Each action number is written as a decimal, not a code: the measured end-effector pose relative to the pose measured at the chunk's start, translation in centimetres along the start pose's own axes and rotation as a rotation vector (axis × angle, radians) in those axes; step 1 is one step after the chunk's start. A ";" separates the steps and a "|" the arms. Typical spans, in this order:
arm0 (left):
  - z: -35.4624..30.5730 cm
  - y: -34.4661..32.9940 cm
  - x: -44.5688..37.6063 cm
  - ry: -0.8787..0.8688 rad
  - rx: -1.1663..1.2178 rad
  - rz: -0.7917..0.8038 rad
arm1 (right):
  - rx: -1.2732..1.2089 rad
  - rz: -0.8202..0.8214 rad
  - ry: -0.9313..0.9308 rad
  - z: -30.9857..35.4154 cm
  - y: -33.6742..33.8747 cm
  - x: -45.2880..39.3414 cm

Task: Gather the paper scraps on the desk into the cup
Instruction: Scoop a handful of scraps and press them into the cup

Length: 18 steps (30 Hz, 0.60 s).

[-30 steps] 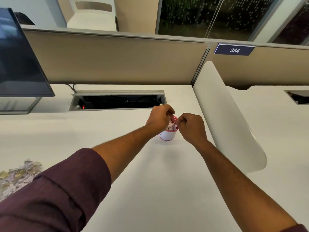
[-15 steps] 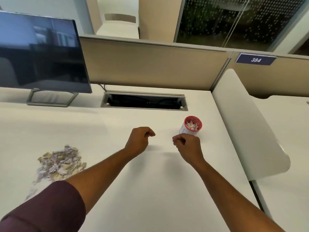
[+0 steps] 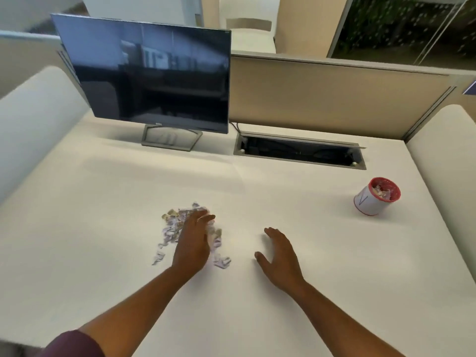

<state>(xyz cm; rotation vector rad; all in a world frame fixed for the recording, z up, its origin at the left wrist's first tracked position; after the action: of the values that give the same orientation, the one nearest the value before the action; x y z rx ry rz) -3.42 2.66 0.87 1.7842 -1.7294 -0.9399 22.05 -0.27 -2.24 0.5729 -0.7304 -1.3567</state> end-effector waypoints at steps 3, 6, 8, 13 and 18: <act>4.7 3.0 2.1 0.043 -0.062 -0.048 | 0.131 0.054 0.075 2.0 -4.5 0.8; 8.9 4.5 4.2 0.161 -0.161 -0.041 | 0.288 0.047 0.144 4.0 -8.1 1.6; 11.3 4.9 5.5 0.204 -0.199 0.003 | 0.339 0.025 0.164 5.4 -10.0 1.8; 14.6 4.8 5.8 0.132 -0.343 0.173 | 0.403 -0.038 0.179 8.5 -12.6 -0.2; 14.8 4.4 2.7 0.006 -0.381 0.252 | 0.447 -0.022 0.184 10.5 -13.4 -3.3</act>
<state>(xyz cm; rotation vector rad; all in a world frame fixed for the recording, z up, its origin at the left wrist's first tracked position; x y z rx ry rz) -17.53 1.46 -5.83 1.2935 -1.5955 -1.0664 5.19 1.61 -5.72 1.0484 -0.8825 -1.1443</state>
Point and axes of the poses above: each hand's wrist, its own x-axis away from the middle knuckle, its own y-axis out of the back of the hand, z = x × y, the point moved 2 cm from there along -x, towards the middle knuckle, and after that the axes turned 3 degrees about x, right-handed, at the moved point
